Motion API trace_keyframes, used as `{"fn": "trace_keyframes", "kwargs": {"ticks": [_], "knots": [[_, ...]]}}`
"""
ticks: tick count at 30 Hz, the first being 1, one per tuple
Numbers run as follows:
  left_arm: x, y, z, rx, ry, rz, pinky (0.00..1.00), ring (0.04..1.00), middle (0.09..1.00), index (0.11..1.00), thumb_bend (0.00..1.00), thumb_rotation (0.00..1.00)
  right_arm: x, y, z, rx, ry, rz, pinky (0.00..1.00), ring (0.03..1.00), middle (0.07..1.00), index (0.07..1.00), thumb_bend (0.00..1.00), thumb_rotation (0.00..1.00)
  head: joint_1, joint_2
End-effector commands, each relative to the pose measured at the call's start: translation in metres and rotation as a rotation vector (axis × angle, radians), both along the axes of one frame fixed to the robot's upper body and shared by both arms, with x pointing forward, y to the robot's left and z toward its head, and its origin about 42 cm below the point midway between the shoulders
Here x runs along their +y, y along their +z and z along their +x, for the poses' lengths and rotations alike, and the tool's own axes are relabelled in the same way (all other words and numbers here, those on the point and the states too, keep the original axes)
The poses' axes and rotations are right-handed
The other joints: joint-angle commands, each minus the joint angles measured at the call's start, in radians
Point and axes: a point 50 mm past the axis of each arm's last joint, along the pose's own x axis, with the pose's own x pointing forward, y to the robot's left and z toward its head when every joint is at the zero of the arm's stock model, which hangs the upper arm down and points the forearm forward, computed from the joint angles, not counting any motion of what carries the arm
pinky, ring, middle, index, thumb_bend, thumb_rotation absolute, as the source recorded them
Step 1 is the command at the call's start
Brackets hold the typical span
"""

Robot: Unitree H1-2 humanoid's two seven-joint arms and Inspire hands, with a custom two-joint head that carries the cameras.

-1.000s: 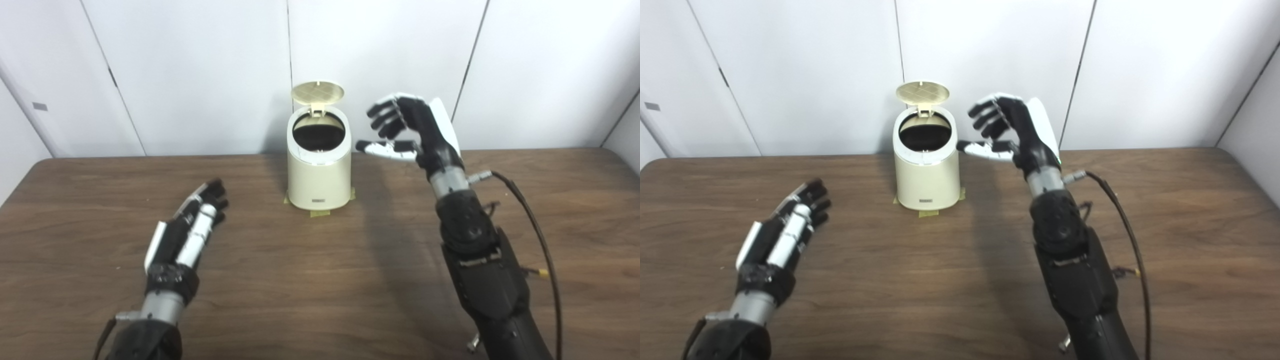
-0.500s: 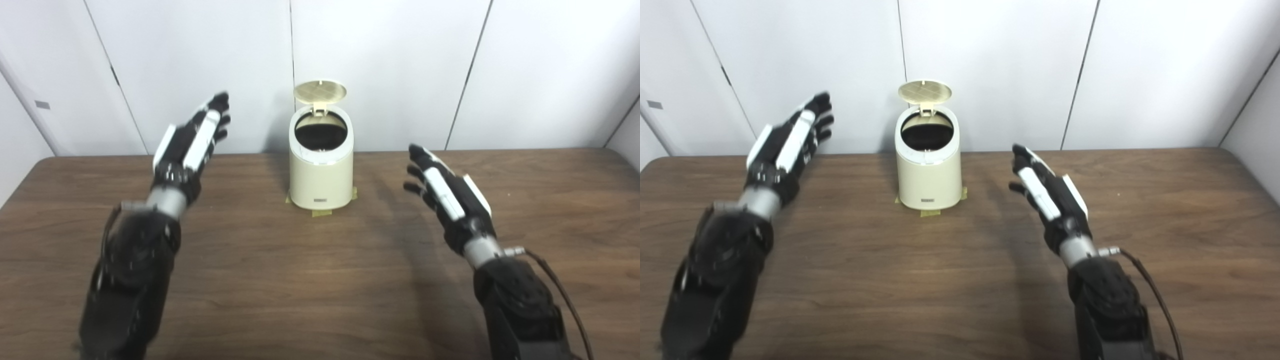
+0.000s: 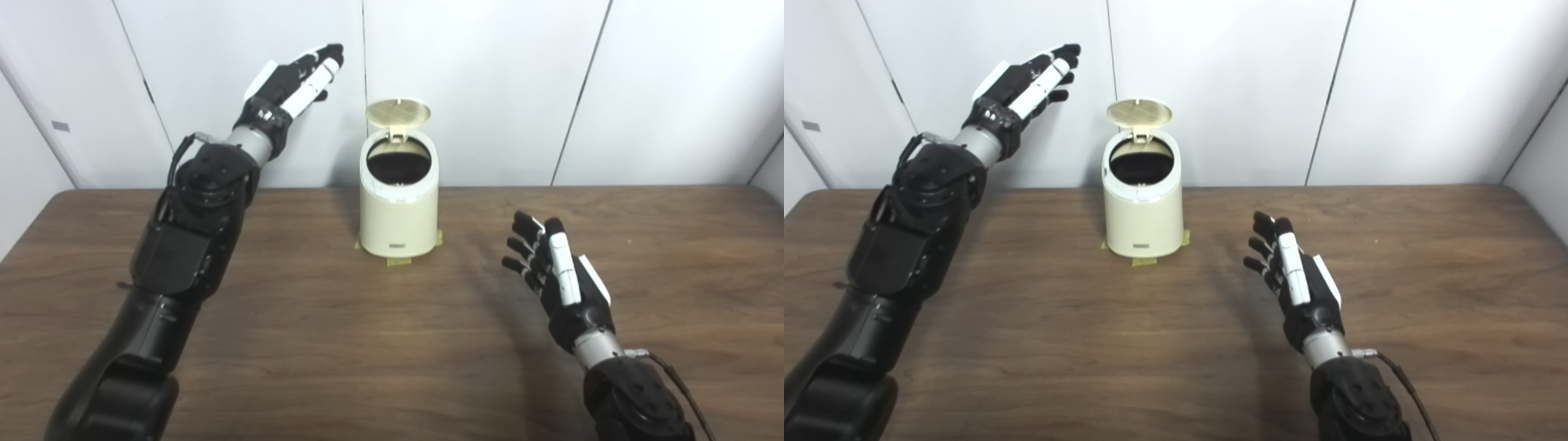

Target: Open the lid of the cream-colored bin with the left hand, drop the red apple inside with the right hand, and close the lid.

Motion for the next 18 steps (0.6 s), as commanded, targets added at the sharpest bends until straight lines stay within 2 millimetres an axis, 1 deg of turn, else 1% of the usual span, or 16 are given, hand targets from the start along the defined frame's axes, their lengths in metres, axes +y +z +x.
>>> {"fn": "trace_keyframes", "kwargs": {"ticks": [1,3,6,9,12,13,14,15,16,18], "knots": [[-0.010,0.036,0.008,-0.082,-0.025,0.071,0.92,0.938,0.939,0.926,0.40,0.85,0.005,0.019,0.001,-0.084,0.010,0.026,0.84,0.923,0.941,0.907,0.54,0.99,0.001,0.000],[-0.013,0.038,0.013,-0.077,-0.030,0.138,0.92,0.934,0.934,0.928,0.38,0.90,0.005,0.017,0.000,-0.077,0.010,0.031,0.85,0.923,0.941,0.909,0.54,1.00,0.003,0.000],[-0.019,0.041,0.021,-0.067,-0.046,0.228,0.93,0.928,0.915,0.905,0.38,0.95,0.006,0.015,-0.001,-0.068,0.007,0.032,0.83,0.920,0.940,0.910,0.54,1.00,0.005,-0.002],[-0.026,0.044,0.022,-0.065,-0.080,0.304,0.93,0.936,0.917,0.899,0.37,0.99,0.007,0.012,0.000,-0.057,0.001,0.039,0.82,0.914,0.938,0.908,0.53,1.00,0.004,-0.001],[-0.033,0.043,0.021,-0.084,-0.109,0.365,0.92,0.941,0.925,0.897,0.34,0.97,0.007,0.011,0.001,-0.050,0.001,0.038,0.82,0.913,0.939,0.909,0.54,1.00,0.002,-0.001],[-0.035,0.042,0.021,-0.090,-0.116,0.388,0.93,0.943,0.927,0.894,0.32,0.94,0.007,0.011,0.002,-0.050,0.001,0.037,0.81,0.912,0.938,0.907,0.55,1.00,0.003,-0.002],[-0.037,0.040,0.020,-0.096,-0.115,0.427,0.95,0.954,0.929,0.893,0.33,0.92,0.007,0.011,0.002,-0.052,0.000,0.036,0.81,0.912,0.937,0.907,0.55,0.99,0.003,-0.002],[-0.039,0.039,0.020,-0.106,-0.114,0.470,0.95,0.954,0.923,0.877,0.35,0.90,0.008,0.011,0.002,-0.053,0.000,0.036,0.80,0.905,0.932,0.904,0.56,1.00,0.001,-0.002],[-0.040,0.037,0.019,-0.123,-0.112,0.520,0.95,0.951,0.916,0.867,0.36,0.87,0.008,0.011,0.003,-0.052,0.001,0.038,0.79,0.902,0.930,0.905,0.56,0.99,0.001,-0.002],[-0.043,0.036,0.017,-0.149,-0.110,0.592,0.90,0.930,0.902,0.854,0.37,0.86,0.008,0.011,0.003,-0.051,0.003,0.040,0.78,0.897,0.925,0.906,0.56,1.00,0.001,-0.002]]}}
